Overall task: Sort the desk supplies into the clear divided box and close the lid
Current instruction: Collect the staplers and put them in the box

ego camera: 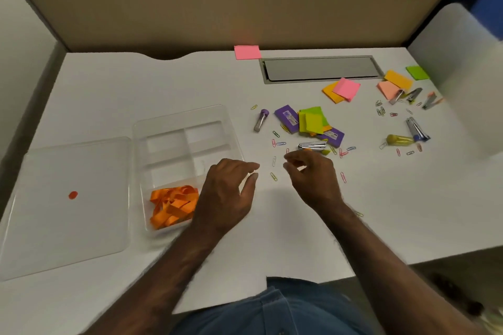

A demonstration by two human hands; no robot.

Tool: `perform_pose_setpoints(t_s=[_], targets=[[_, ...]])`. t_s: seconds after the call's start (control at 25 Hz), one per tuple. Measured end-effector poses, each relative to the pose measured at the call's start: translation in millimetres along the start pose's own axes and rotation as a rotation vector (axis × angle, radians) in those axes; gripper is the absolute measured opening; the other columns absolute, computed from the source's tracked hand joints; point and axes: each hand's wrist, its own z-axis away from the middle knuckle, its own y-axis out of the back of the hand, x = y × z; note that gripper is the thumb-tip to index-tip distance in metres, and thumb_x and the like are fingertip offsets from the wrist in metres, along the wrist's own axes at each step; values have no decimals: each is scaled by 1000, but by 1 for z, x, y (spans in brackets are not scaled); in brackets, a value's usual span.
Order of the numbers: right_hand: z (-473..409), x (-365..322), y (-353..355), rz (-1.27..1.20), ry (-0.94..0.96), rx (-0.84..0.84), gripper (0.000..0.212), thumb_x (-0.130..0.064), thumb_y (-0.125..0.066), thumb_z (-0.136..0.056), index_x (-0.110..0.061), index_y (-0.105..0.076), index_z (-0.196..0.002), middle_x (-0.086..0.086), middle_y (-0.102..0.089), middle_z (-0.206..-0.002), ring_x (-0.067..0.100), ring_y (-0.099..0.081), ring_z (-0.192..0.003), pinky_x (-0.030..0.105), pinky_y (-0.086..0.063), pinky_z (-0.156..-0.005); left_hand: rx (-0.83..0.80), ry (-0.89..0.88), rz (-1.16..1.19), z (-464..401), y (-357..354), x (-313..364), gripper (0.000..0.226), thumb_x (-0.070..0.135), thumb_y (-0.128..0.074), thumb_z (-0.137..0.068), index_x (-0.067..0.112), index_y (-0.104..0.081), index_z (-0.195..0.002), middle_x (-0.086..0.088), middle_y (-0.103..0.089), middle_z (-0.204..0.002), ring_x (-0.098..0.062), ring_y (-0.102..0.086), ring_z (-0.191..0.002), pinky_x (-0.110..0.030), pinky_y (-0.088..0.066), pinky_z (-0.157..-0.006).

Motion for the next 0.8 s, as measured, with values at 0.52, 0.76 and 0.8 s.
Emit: perform_pose_setpoints(t_s=[0.52,0.76,0.8], targets=[[-98,116,25,443,172,-297,54,-12,-73,-89,-22,-61,-140,2,-57,-147,27,-46,-135,40,-42,-110,-131,135,-3,-57,-114,64,25,24,-68,-96,15,-73,-119,0,-75,-117,-19,-66,-112,-41,-52,-100],[-97,139,32,363,238,-294,48,-19,-78,-84,-28,-66,-130,-2,-68,-130,24,-51,-122,37,-43,-97,-157,232,-49,-81,-142,74,32,24,-69,-96,14,-70,-126,-2,-72,-126,-19,-63,-119,-38,-49,-108],[-97,144,35,330,230,-303,47,-20,-79,-84,-28,-66,-128,-3,-68,-128,23,-52,-121,36,-43,-97,-186,254,-55,-85,-147,78,35,26,-69,-96,16,-68,-130,-2,-69,-130,-19,-60,-123,-37,-47,-111]])
